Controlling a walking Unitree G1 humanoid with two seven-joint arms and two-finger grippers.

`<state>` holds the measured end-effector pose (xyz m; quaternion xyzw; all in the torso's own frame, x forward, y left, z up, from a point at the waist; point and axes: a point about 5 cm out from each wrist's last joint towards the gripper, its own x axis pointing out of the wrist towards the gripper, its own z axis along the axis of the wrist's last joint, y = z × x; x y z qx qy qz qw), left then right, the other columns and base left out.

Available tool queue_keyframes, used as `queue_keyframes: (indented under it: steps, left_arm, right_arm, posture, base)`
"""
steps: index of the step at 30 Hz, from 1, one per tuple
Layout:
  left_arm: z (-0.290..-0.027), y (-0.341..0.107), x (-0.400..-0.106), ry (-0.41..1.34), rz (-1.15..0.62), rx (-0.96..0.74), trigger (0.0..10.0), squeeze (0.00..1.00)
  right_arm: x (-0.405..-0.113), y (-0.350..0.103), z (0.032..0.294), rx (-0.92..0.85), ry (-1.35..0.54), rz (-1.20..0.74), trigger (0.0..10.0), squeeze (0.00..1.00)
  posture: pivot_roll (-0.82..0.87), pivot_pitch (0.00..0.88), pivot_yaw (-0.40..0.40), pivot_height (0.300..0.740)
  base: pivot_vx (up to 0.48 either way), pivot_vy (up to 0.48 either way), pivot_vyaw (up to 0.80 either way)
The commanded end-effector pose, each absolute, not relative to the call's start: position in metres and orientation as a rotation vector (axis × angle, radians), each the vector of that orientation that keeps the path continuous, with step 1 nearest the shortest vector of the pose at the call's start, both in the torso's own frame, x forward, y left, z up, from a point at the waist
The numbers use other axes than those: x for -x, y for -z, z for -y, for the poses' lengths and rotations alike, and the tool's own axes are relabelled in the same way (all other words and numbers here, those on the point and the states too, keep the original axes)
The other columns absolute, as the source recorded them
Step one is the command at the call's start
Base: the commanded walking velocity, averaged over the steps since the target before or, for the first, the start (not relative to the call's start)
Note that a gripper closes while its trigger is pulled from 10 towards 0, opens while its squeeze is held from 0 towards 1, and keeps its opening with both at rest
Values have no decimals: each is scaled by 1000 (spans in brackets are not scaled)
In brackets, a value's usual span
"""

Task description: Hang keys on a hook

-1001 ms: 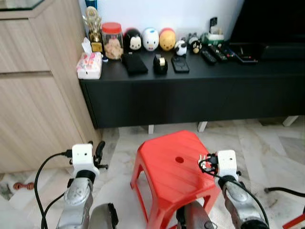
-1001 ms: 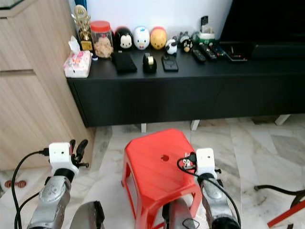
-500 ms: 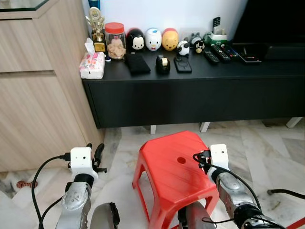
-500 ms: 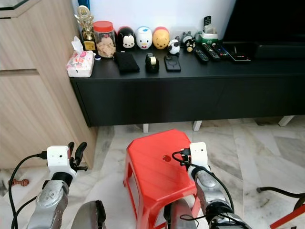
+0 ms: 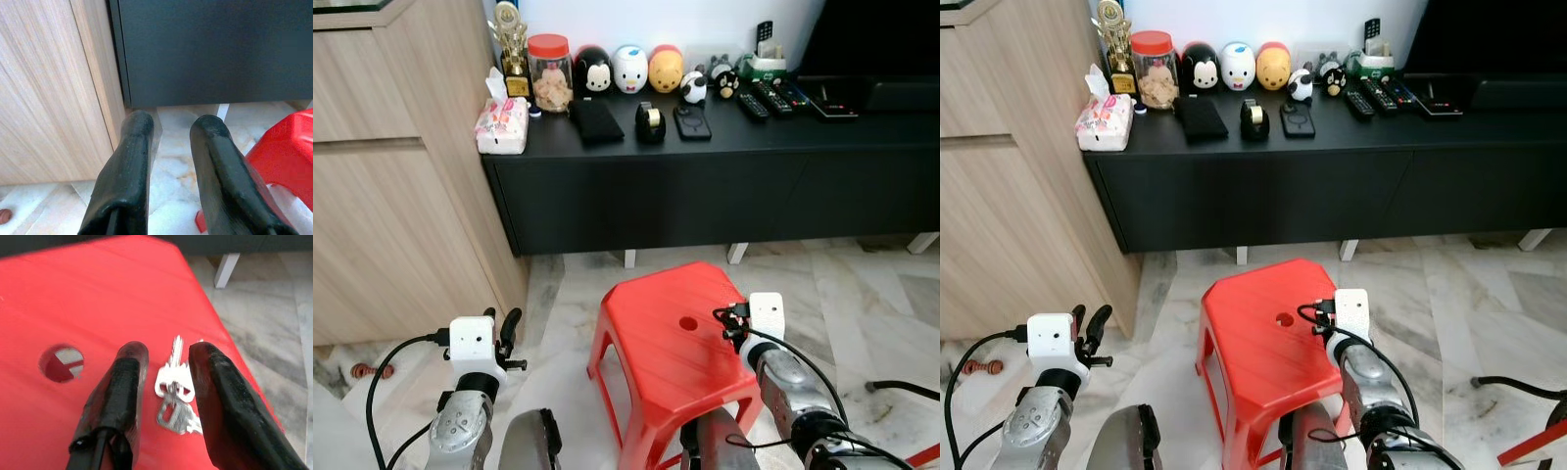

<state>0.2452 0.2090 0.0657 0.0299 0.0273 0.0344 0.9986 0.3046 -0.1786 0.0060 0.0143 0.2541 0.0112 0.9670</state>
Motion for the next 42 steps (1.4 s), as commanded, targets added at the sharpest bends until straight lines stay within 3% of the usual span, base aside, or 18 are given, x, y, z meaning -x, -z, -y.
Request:
queue_keyframes:
  steps: [1, 22, 23, 26, 42]
  left_arm:
    - [-208, -67, -242, -58, -64, -67, 10000, 0]
    - [-209, -70, -230, -61, -88, -69, 10000, 0]
    - [-209, -71, -230, -62, -89, -68, 10000, 0]
    - [-209, -71, -229, -62, -92, -66, 10000, 0]
    - [-208, -71, -232, -60, -94, -68, 10000, 0]
  right_arm:
    - [-301, -2, 180, -54, 1, -543, 10000, 0]
    - [-299, 2, 176, -83, 6, -553, 10000, 0]
    - [-300, 1, 175, -79, 0, -551, 5725, 0]
    - [-302, -1, 174, -75, -9, -543, 0, 0]
    - [-301, 0, 168, -71, -29, -541, 0, 0]
  posture:
    - [9, 92, -62, 577]
    - [20, 133, -59, 577]
    - [20, 133, -59, 577]
    - [21, 135, -59, 577]
    - [21, 126, -57, 577]
  base:
    - [0, 0, 0]
    - [0, 0, 0]
    - [0, 0, 0]
    - [0, 0, 0]
    - [0, 0, 0]
